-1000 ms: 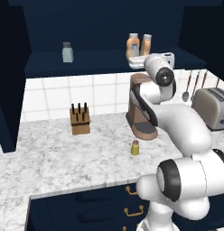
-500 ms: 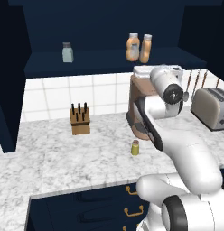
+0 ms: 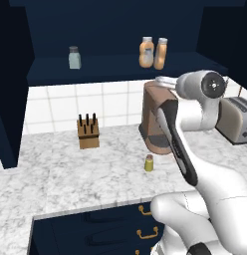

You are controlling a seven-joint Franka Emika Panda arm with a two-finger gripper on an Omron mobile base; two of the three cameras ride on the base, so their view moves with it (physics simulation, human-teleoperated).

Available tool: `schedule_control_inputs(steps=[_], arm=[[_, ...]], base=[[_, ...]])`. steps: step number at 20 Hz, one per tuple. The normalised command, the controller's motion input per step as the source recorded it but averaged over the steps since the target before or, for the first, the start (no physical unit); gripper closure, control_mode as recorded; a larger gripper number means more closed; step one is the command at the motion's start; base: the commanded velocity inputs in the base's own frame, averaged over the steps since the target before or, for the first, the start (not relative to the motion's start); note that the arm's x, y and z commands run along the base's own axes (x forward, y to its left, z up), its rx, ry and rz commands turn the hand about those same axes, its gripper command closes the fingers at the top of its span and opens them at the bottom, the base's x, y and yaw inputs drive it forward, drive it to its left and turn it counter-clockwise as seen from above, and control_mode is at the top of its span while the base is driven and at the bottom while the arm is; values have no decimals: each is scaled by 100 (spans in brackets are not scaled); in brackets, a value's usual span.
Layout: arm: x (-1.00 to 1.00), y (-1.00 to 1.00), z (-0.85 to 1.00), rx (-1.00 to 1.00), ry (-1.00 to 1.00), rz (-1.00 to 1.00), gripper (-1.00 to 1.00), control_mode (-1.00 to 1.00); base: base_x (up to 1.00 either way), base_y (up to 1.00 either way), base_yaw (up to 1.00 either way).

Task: Put the shaker and condiment bottle from the counter next to their counterparts in the cabinet.

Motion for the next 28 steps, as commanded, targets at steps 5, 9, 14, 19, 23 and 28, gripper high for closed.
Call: schedule_control_inputs(steps=[5, 9, 14, 19, 23, 28], arm=[[-28, 3, -24, -1, 30, 0, -100, -100], [-14, 16, -61, -9, 5, 0, -100, -100], [-11, 14, -74, -3, 0, 0, -100, -100], [-14, 1, -55, 1, 0, 0, -100, -100], [-25, 4, -44, 6, 0, 0, -100, -100], [-31, 7, -27, 13, 9, 0, -100, -100]], base=[[0, 0, 0], [0, 0, 0], [0, 0, 0], [0, 0, 0], [0, 0, 0], [0, 0, 0]])
